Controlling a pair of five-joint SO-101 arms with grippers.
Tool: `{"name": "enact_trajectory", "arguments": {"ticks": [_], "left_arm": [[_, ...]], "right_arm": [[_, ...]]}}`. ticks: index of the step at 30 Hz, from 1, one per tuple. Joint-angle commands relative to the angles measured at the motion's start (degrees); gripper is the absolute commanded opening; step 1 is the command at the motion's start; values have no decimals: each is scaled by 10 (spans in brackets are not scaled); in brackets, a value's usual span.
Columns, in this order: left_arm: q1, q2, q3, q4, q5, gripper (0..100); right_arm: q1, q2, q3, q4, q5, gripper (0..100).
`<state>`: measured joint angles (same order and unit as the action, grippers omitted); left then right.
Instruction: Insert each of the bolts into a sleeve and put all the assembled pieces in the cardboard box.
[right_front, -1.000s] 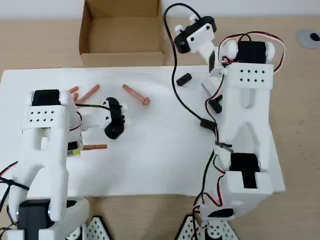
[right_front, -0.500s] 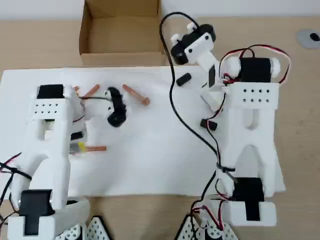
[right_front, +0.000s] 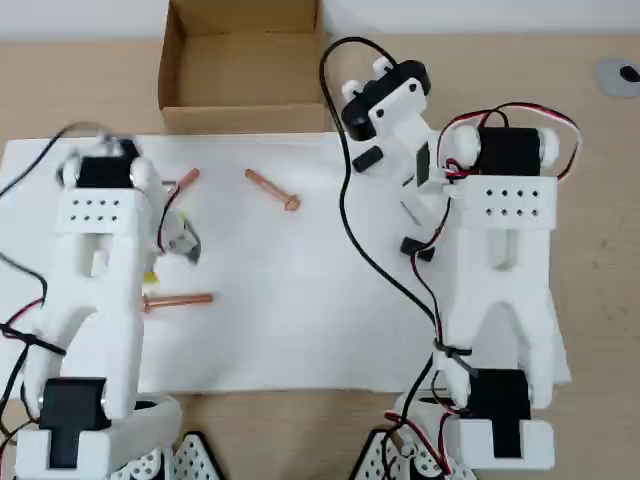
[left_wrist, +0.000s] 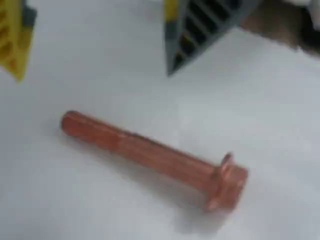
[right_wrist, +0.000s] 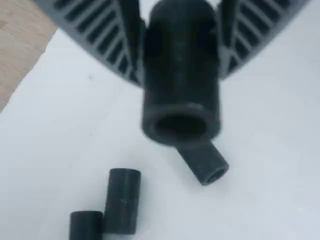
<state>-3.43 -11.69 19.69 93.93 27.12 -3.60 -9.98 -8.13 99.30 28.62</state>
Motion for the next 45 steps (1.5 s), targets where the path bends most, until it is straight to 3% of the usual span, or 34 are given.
{"name": "enact_trajectory", "arguments": {"ticks": [1,6,14,24,40,45], "left_arm": [[-33,-7,64,-23,105,203],[-30,-7,116,-48,180,207],[-32,-7,121,-60,193,204],[-77,-7,165,-171,337,203],[-97,-6,237,-291,337,203],[-62,-6,273,-333,335,203]], "right_arm": [[-9,-22,0,-9,10,10],[-33,-22,1,-9,11,10],[-62,25,-2,-9,6,10],[-62,49,-3,-9,5,10],[-62,46,-3,-5,5,10],[-62,45,-3,-5,5,10]]}}
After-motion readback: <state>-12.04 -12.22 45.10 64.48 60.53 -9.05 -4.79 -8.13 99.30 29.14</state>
